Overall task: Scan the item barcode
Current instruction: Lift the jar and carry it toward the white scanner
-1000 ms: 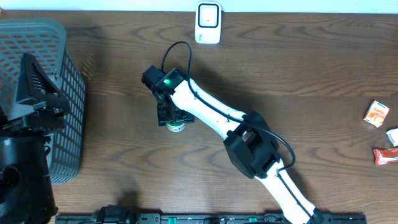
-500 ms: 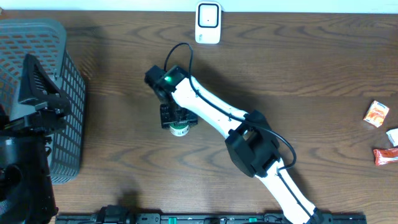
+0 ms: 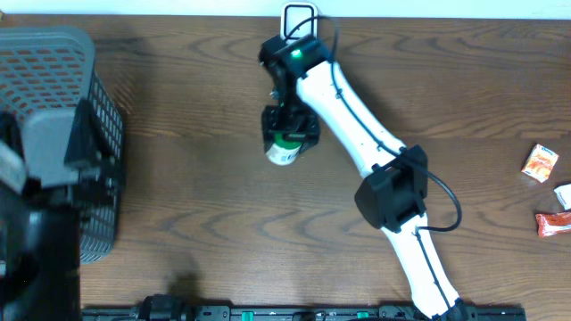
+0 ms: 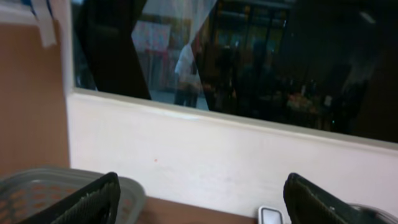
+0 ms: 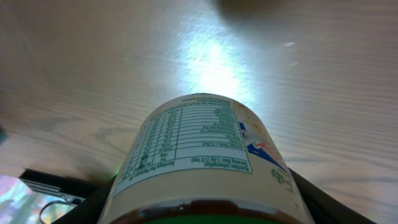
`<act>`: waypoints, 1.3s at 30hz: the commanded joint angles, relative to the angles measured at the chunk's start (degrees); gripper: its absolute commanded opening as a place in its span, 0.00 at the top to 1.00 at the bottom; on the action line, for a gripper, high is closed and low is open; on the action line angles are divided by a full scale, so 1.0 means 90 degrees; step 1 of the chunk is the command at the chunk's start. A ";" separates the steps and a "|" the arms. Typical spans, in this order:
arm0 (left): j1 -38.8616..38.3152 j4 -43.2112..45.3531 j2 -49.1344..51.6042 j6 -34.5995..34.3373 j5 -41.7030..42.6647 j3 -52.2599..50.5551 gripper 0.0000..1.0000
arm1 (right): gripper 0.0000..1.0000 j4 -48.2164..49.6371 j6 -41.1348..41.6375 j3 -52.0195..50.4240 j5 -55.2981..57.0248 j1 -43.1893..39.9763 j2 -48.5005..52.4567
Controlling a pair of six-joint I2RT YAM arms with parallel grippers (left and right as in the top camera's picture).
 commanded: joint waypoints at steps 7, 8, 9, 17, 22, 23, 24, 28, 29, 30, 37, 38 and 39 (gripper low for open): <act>0.0027 -0.1192 -0.2244 0.0408 -0.0903 -0.0636 0.16 | 0.69 -0.0070 -0.0413 0.0216 -0.0199 -0.0243 -0.0066; 0.0027 -0.1205 -0.2463 0.0398 -0.0901 -0.0821 0.16 | 0.70 -0.0073 -0.0413 0.0219 -0.0199 -0.0243 -0.0070; 0.0027 -0.1207 -0.2730 0.0381 -0.0903 -0.1066 0.16 | 0.71 -0.0070 -0.0413 0.0219 -0.0199 -0.0243 -0.0097; 0.0027 -0.2178 -0.3679 -0.0459 -0.1948 -0.2569 0.16 | 0.73 -0.0073 -0.0406 0.0219 -0.0209 -0.0240 -0.0551; 0.0024 -0.2259 -0.3674 -0.1265 -0.1936 -0.2895 0.16 | 0.63 -0.0073 -0.0406 0.0219 -0.0874 -0.0240 -0.0865; 0.0027 -0.2305 -0.3672 -0.1557 -0.1911 -0.2939 0.16 | 0.64 -0.0073 -0.0406 0.0219 -0.1120 -0.0240 -0.0911; 0.0027 -0.2356 -0.3672 -0.1787 -0.1860 -0.2970 0.16 | 0.64 -0.0073 -0.0401 0.0219 -0.1338 -0.0243 -0.0923; 0.0024 -0.2863 -0.3672 -0.2458 -0.1712 -0.3099 0.16 | 0.65 -0.0073 -0.0177 0.0206 -0.1693 -0.0255 -0.0923; 0.0024 -0.3007 -0.3672 -0.2455 -0.1693 -0.3133 0.15 | 0.65 -0.0073 -0.0160 0.0202 -0.1756 -0.0255 -0.0923; 0.0024 -0.3126 -0.3672 -0.2453 -0.1685 -0.3162 0.16 | 0.65 -0.0073 -0.0163 0.0202 -0.1829 -0.0253 -0.0923; 0.0024 -0.3281 -0.3672 -0.2458 -0.1637 -0.3211 0.16 | 0.67 -0.0073 0.0005 0.0202 -0.1846 -0.0240 -0.0923; 0.0024 -0.3276 -0.3672 -0.2458 -0.1637 -0.3211 0.16 | 0.66 -0.0073 0.0005 0.0202 -0.1875 -0.0243 -0.0923; 0.0024 -0.3279 -0.3672 -0.2458 -0.1637 -0.3211 0.16 | 0.66 -0.0073 0.0005 0.0202 -0.1899 -0.0243 -0.0923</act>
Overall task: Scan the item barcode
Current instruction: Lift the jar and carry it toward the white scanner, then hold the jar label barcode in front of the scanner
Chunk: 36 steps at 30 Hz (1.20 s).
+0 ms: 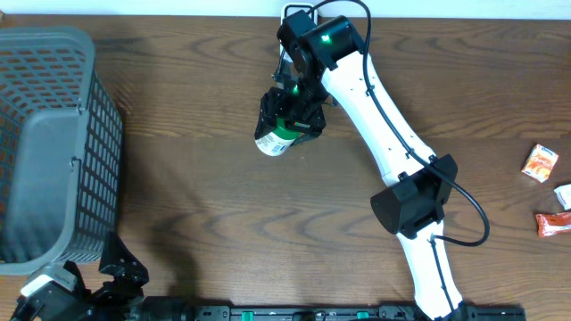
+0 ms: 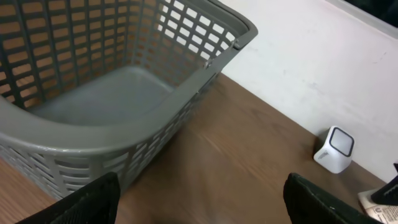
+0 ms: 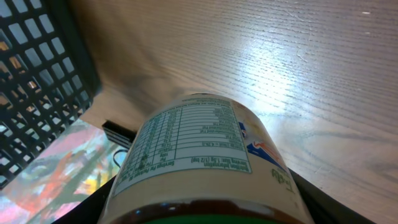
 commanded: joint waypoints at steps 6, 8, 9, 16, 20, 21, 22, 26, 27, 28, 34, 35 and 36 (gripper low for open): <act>0.0024 -0.0117 -0.0051 -0.0109 0.0027 -0.0027 0.15 | 0.67 0.0090 0.0138 0.0114 0.1005 -0.0017 -0.0153; 0.0024 -0.0158 -0.0051 -0.0109 0.0027 -0.0027 0.15 | 0.67 0.0376 0.0046 0.0114 0.1739 -0.0017 -0.0153; 0.0024 -0.0168 -0.0051 -0.0112 0.0029 -0.0027 0.16 | 0.67 0.0629 -0.0087 0.0114 0.2047 -0.0017 -0.0153; 0.0024 -0.0170 -0.0051 -0.0109 0.0027 -0.0027 0.16 | 0.61 0.2897 -0.0199 0.0112 0.3349 -0.0362 -0.0143; 0.0024 -0.0172 -0.0051 -0.0109 0.0027 -0.0027 0.16 | 0.66 0.3988 -0.0238 0.0112 0.4044 -0.0619 -0.0010; 0.0024 -0.0170 -0.0051 -0.0107 0.0027 -0.0027 0.16 | 0.66 0.4299 -0.0389 0.0112 0.4107 -0.0678 0.0039; 0.0024 -0.0170 -0.0051 -0.0107 0.0027 -0.0027 0.15 | 0.67 0.4588 -0.0505 0.0107 0.4107 -0.0729 0.0124; 0.0024 -0.0204 -0.0051 -0.0107 0.0027 -0.0027 0.16 | 0.66 0.5620 -0.0709 0.0107 0.4102 -0.0889 0.0481; 0.0024 -0.0216 -0.0051 -0.0109 0.0027 -0.0027 0.16 | 0.66 0.5848 -0.0724 0.0107 0.4104 -0.0903 0.0588; 0.0027 -0.0216 -0.0051 -0.0109 0.0027 -0.0027 0.16 | 0.67 0.6096 -0.0765 0.0107 0.4102 -0.0906 0.0716; 0.0024 -0.0321 -0.0051 -0.0107 0.0027 -0.0027 0.16 | 0.65 0.7638 -0.1137 0.0107 0.4107 -0.0840 0.1265; 0.0024 -0.0345 -0.0051 -0.0107 0.0027 -0.0027 0.16 | 0.64 0.7851 -0.1188 0.0107 0.4124 -0.0835 0.1321; 0.0024 -0.0367 -0.0051 -0.0107 0.0027 -0.0027 0.15 | 0.64 0.8048 -0.1202 0.0107 0.4214 -0.0831 0.1382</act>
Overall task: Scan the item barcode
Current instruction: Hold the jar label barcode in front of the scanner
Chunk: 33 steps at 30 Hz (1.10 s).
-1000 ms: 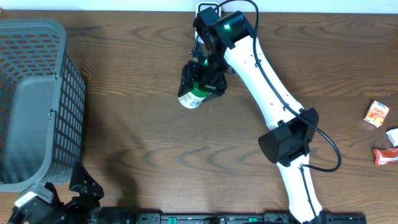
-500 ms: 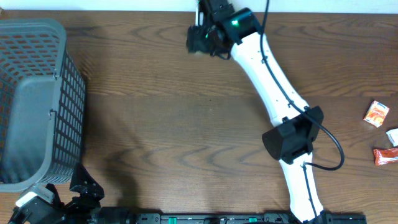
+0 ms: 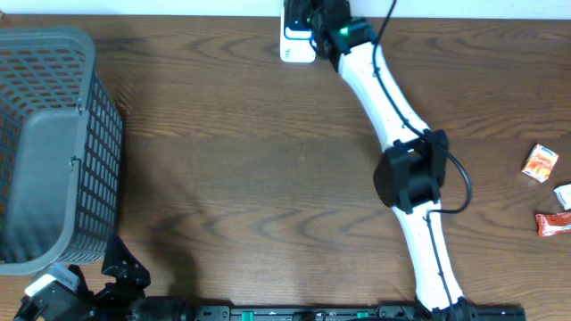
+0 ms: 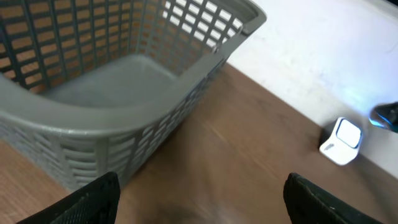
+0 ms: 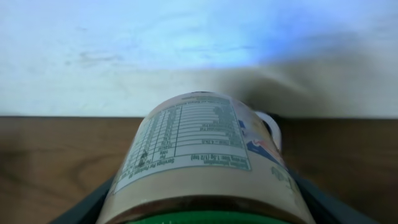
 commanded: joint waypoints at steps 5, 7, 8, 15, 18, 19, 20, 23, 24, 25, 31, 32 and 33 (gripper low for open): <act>0.0024 -0.0182 -0.0051 -0.0007 0.0007 -0.0027 0.16 | 0.65 0.1098 -0.0464 0.0107 0.0741 0.0131 0.0430; 0.0024 -0.0182 -0.0051 -0.0007 0.0007 -0.0027 0.15 | 0.67 0.1399 -0.0631 0.0107 0.0741 0.0136 0.0619; 0.0024 -0.0182 -0.0051 -0.0007 0.0007 -0.0027 0.15 | 0.67 0.1523 -0.0687 0.0107 0.0743 0.0138 0.0690; 0.0024 -0.0187 -0.0051 -0.0007 0.0007 -0.0027 0.16 | 0.69 0.2334 -0.1003 0.0107 0.1139 0.0172 0.1073; 0.0024 -0.0199 -0.0051 -0.0007 0.0007 -0.0027 0.15 | 0.69 0.2210 -0.0996 0.0107 0.1146 0.0170 0.1107; 0.0024 -0.0199 -0.0051 -0.0007 0.0007 -0.0027 0.15 | 0.69 0.2132 -0.1001 0.0107 0.1149 0.0172 0.1107; 0.0024 -0.0199 -0.0051 -0.0007 0.0007 -0.0027 0.16 | 0.70 0.2074 -0.1035 0.0107 0.1149 0.0172 0.1107; 0.0024 -0.0199 -0.0051 -0.0007 0.0007 -0.0027 0.16 | 0.71 0.1841 -0.1103 0.0107 0.1149 0.0189 0.1107; 0.0024 -0.0199 -0.0051 -0.0007 0.0007 -0.0027 0.16 | 0.71 0.1751 -0.1100 0.0107 0.1146 0.0197 0.1107; 0.0024 -0.0199 -0.0051 -0.0007 0.0007 -0.0027 0.16 | 0.71 0.1649 -0.1098 0.0107 0.1146 0.0202 0.1107; 0.0024 -0.0202 -0.0051 -0.0007 0.0007 -0.0027 0.16 | 0.71 0.1615 -0.1326 0.0107 0.1146 0.0204 0.1107; 0.0024 -0.0202 -0.0051 -0.0007 0.0007 -0.0027 0.16 | 0.71 0.1632 -0.1336 0.0107 0.1146 0.0206 0.1103; 0.0024 -0.0202 -0.0051 -0.0007 0.0007 -0.0027 0.15 | 0.70 0.1627 -0.1333 0.0107 0.1144 0.0209 0.1090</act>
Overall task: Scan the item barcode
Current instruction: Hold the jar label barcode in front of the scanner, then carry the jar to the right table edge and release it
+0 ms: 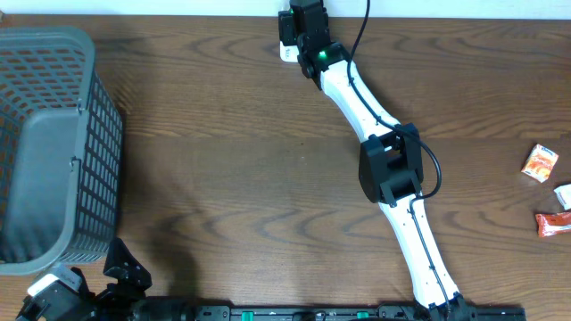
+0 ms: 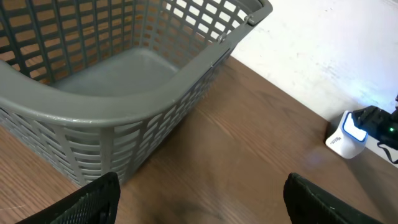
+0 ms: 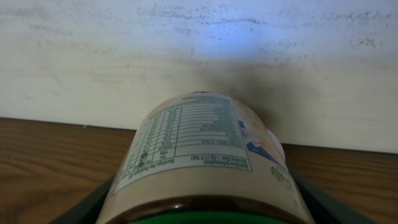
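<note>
A jar with a green lid and a nutrition label (image 3: 202, 149) fills the right wrist view, and my right gripper (image 3: 202, 208) is shut on it. Overhead, that right gripper (image 1: 303, 20) sits at the table's back edge over the small white scanner (image 1: 285, 51), hiding the jar. The scanner (image 2: 347, 135) glows blue in the left wrist view, close to the white wall. Low at the front left corner, my left gripper (image 2: 208, 205) is open and holds nothing; from overhead the left gripper (image 1: 120, 267) only partly shows.
A large grey mesh basket (image 1: 49, 134) stands at the left, with its wall (image 2: 124, 118) close before the left wrist. Small snack packets (image 1: 540, 162) lie at the right edge. The right arm (image 1: 384, 169) stretches across the middle of the table.
My right gripper, still holding the jar, has shifted slightly left along the back edge and now covers part of the scanner. The left gripper has barely moved.
First the right gripper held the jar above the back middle of the table, and the left arm was raised by the basket. Then the jar was tilted a little further left and the left arm sat low at the front left. Later the jar reached the scanner.
</note>
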`<act>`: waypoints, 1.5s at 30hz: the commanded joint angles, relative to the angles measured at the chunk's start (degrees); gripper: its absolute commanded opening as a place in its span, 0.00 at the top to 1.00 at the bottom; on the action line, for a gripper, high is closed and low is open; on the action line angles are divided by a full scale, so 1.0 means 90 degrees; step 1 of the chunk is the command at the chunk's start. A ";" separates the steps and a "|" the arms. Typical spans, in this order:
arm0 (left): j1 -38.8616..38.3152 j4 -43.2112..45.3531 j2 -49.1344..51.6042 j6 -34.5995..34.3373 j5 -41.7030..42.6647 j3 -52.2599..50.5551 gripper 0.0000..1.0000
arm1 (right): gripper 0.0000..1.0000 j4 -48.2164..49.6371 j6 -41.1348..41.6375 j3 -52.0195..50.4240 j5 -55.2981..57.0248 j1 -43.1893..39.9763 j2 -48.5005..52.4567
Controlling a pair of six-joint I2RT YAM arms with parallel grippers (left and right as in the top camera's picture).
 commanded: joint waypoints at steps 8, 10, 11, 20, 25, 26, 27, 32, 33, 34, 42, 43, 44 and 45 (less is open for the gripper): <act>0.0024 -0.0121 -0.0051 -0.0007 0.0007 -0.0027 0.16 | 0.69 -0.1241 -0.0189 0.0090 0.0061 0.0007 -0.1345; 0.0024 -0.0121 -0.0051 -0.0007 0.0007 -0.0027 0.16 | 0.68 -0.2115 -0.0189 0.0090 0.0061 -0.0046 -0.1977; 0.0024 -0.0121 -0.0051 -0.0007 0.0007 -0.0027 0.16 | 0.68 -0.2453 -0.0189 0.0090 0.0078 -0.0073 -0.2198; 0.0024 -0.0121 -0.0051 -0.0007 0.0007 -0.0027 0.15 | 0.67 -0.6173 0.0396 0.0087 0.0316 -0.1200 -0.3517; 0.0024 -0.0121 -0.0051 -0.0007 0.0007 -0.0027 0.16 | 0.66 -0.7461 0.0668 0.0080 0.0321 -0.2385 -0.3373; 0.0024 -0.0121 -0.0051 -0.0007 0.0007 -0.0027 0.16 | 0.66 -0.7623 0.0687 0.0073 0.0306 -0.2640 -0.3327; 0.0024 -0.0121 -0.0051 -0.0007 0.0007 -0.0027 0.16 | 0.66 -0.7774 0.0733 0.0066 0.0294 -0.2926 -0.3249; 0.0024 -0.0121 -0.0051 -0.0007 0.0007 -0.0027 0.15 | 0.66 -0.8123 0.0772 0.0063 0.0296 -0.4153 -0.2854; 0.0024 -0.0121 -0.0051 -0.0007 0.0007 -0.0027 0.16 | 0.66 -0.8119 0.0772 0.0063 0.0299 -0.4342 -0.2781; 0.0024 -0.0121 -0.0051 -0.0007 0.0007 -0.0027 0.16 | 0.65 -0.8109 0.0772 0.0063 0.0296 -0.4532 -0.2703; 0.0024 -0.0121 -0.0051 -0.0007 0.0007 -0.0027 0.16 | 0.64 -0.7791 0.0775 0.0063 0.0294 -0.5836 -0.2059; 0.0024 -0.0121 -0.0051 -0.0007 0.0007 -0.0027 0.16 | 0.64 -0.7742 0.0775 0.0063 0.0296 -0.5969 -0.1972; 0.0024 -0.0121 -0.0051 -0.0007 0.0007 -0.0027 0.16 | 0.64 -0.7698 0.0775 0.0063 0.0296 -0.6071 -0.1889; 0.0024 -0.0121 -0.0051 -0.0007 0.0007 -0.0027 0.15 | 0.64 -0.7631 0.0775 0.0063 0.0296 -0.6188 -0.1783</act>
